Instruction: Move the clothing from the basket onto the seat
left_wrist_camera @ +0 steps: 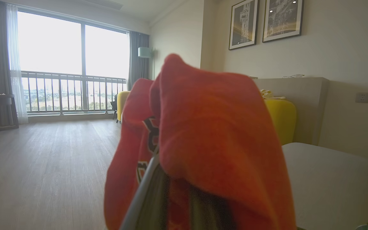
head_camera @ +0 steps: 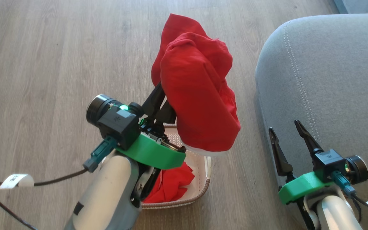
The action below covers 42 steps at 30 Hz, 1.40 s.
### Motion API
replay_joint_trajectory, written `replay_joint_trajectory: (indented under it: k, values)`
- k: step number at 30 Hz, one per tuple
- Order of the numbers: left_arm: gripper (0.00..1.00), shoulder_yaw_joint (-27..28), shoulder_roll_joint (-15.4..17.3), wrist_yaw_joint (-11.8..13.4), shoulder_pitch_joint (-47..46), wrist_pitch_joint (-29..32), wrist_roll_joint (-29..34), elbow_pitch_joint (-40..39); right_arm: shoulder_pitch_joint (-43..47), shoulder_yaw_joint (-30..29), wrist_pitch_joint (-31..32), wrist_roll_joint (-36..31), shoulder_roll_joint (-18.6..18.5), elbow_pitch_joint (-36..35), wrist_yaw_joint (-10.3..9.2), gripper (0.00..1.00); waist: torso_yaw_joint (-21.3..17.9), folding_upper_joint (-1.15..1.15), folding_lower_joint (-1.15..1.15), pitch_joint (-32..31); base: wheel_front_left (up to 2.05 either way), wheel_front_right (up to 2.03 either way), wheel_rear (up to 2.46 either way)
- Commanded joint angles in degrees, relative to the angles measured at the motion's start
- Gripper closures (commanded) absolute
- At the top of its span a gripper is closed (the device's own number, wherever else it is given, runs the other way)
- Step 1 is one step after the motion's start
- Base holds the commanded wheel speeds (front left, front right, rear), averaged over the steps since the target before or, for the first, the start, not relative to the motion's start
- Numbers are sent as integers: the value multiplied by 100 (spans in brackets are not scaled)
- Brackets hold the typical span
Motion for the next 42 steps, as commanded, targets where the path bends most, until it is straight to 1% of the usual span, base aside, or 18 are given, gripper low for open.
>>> replay_joint_trajectory:
  k: [1,6,11,15,18,24,28,33,37,38,42]
  values:
    - [100,186,57,21,-100,-28,-20,-213,-95,101,2,30,-58,-192,40,0,-5,0,0,1,0,0,0]
    - [100,230,57,26,-102,-28,-19,-212,-112,83,2,22,-83,-241,40,0,-21,0,0,12,0,0,0]
    - [100,298,57,20,-113,-28,-3,-177,-139,29,2,13,-128,-461,40,0,-30,0,0,36,0,0,0]
    - [100,348,57,17,-120,-28,14,-142,-182,17,2,116,-187,-845,40,0,-41,0,0,62,0,0,0]
    - [100,369,57,9,-135,-28,56,-110,-220,37,2,160,-312,-1216,40,0,-42,0,0,80,0,0,0]
    - [100,410,57,2,-138,-28,80,-63,-270,518,2,449,-671,-1877,40,0,-21,0,0,84,0,0,0]
    - [100,422,57,-5,-130,-28,88,-47,-333,731,2,510,-801,-2202,40,0,-11,0,0,79,0,0,0]
    - [100,404,57,-7,-107,-28,36,-16,-387,1485,2,884,-1040,-2503,40,0,6,0,0,59,0,0,0]
    - [100,395,57,-12,-114,-28,41,-44,-501,2168,2,967,-1346,-2452,40,0,15,0,0,47,0,0,0]
    - [100,395,57,-12,-114,-28,41,-44,-501,2168,2,967,-1346,-2452,40,0,15,0,0,47,0,0,0]
    - [100,298,57,-18,-110,-28,60,-65,-637,2487,2,996,-1384,-2217,40,0,40,0,0,41,0,0,0]
